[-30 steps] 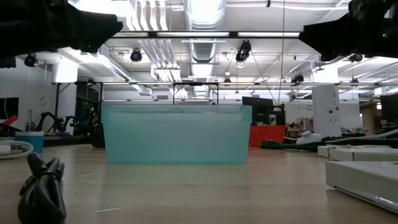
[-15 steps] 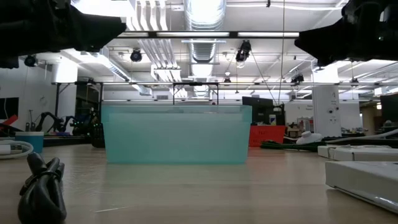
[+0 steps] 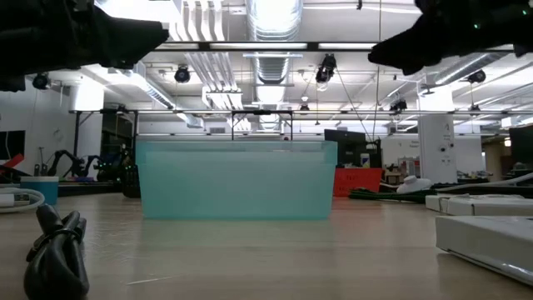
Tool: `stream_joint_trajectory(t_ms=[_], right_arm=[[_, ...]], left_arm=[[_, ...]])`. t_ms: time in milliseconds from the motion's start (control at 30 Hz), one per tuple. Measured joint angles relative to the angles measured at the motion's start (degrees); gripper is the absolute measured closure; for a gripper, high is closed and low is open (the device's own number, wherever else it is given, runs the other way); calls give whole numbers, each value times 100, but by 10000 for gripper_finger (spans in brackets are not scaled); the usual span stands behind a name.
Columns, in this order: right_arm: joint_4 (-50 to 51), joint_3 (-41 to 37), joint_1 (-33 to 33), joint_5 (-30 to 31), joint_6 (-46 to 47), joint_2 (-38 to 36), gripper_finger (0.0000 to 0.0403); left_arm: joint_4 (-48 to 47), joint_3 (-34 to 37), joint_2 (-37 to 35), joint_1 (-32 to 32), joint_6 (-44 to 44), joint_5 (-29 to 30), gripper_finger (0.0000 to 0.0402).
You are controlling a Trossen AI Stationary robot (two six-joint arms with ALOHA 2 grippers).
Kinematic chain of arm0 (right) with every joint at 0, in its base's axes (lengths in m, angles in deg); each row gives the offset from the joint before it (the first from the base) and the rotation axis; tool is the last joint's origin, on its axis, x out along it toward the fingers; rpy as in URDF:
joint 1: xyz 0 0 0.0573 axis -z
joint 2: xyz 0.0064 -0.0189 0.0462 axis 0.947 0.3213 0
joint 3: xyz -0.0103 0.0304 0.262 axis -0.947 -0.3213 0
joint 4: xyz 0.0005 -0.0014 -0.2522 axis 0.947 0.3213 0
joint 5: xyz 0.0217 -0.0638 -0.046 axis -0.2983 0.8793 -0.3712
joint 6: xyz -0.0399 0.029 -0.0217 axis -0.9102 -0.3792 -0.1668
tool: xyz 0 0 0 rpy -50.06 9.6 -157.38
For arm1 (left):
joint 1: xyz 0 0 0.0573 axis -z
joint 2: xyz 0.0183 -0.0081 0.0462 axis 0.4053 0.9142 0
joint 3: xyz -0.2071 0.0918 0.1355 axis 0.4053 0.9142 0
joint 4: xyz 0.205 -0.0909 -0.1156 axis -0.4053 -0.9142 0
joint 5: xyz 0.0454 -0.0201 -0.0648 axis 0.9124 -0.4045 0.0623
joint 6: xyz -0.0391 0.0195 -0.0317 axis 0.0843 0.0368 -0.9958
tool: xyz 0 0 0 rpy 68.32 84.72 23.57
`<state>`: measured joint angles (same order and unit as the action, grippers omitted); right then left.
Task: Pick and place items into bin
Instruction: Put the top white card reader box into the black bin
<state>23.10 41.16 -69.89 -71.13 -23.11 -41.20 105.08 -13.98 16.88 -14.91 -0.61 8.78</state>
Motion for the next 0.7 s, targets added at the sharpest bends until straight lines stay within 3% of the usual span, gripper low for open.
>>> stream_joint_trajectory(t_ms=[367,600,700], right_arm=[[2142,1454,2,58,1159,1143,245],[3114,1934,2,7,956,1704,250],[3583,2119,2,-354,560,1977,247]], left_arm=[[-23,15,14,0,0,2,191],[-13,22,21,0,0,2,191],[-11,22,12,0,0,0,191]])
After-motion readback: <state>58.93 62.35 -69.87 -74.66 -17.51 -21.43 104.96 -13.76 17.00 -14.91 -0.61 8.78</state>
